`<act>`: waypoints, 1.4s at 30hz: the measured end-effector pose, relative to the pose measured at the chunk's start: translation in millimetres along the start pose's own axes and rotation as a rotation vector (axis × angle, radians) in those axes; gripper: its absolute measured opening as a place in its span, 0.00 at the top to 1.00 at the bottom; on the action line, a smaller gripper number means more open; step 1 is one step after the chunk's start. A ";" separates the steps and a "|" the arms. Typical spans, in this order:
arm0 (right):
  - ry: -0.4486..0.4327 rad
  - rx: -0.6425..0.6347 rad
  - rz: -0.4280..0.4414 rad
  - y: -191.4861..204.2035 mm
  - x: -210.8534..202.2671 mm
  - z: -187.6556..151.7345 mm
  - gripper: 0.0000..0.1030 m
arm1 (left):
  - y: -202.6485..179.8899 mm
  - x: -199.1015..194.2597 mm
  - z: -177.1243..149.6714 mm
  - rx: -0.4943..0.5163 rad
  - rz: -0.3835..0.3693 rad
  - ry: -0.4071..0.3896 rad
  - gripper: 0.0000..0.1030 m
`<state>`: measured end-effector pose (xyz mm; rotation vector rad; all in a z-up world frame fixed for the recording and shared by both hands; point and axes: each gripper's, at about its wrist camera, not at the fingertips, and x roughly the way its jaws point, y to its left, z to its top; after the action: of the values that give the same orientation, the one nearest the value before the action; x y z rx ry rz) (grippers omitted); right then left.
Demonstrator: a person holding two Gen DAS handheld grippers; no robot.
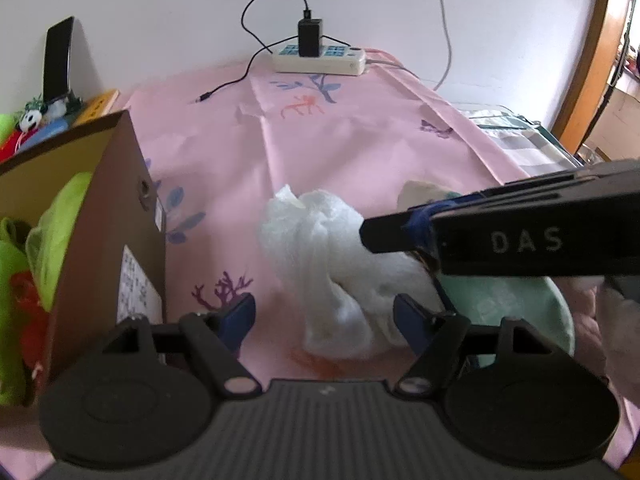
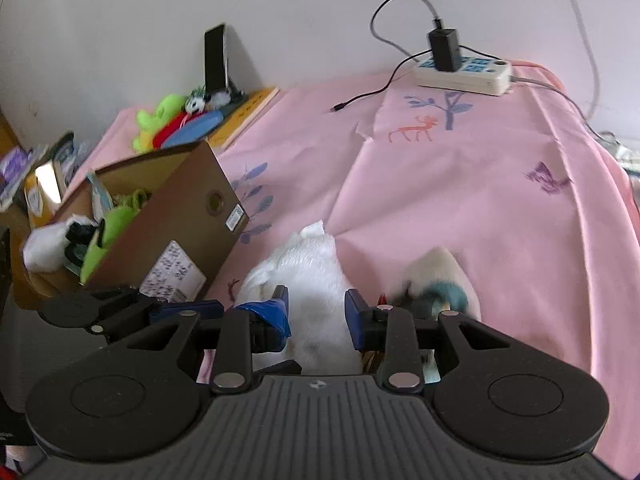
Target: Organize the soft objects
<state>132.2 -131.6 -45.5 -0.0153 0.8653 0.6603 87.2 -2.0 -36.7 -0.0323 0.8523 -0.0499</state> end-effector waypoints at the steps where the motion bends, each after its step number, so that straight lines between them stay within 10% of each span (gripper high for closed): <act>1: 0.019 -0.017 0.006 -1.1 5.8 3.7 0.87 | 1.5 3.1 1.7 -0.007 -0.005 0.000 0.26; 25: 0.131 0.045 0.125 -5.0 30.6 12.6 0.85 | 13.3 10.6 15.7 -0.076 -0.130 -0.001 0.42; 42: -0.128 0.152 0.117 75.1 -43.1 25.7 0.85 | 42.7 -113.8 22.7 0.162 -0.124 -0.258 0.42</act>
<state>89.4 -87.2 20.5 0.2138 0.7954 0.6959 30.8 47.3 61.7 0.0596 0.5858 -0.2267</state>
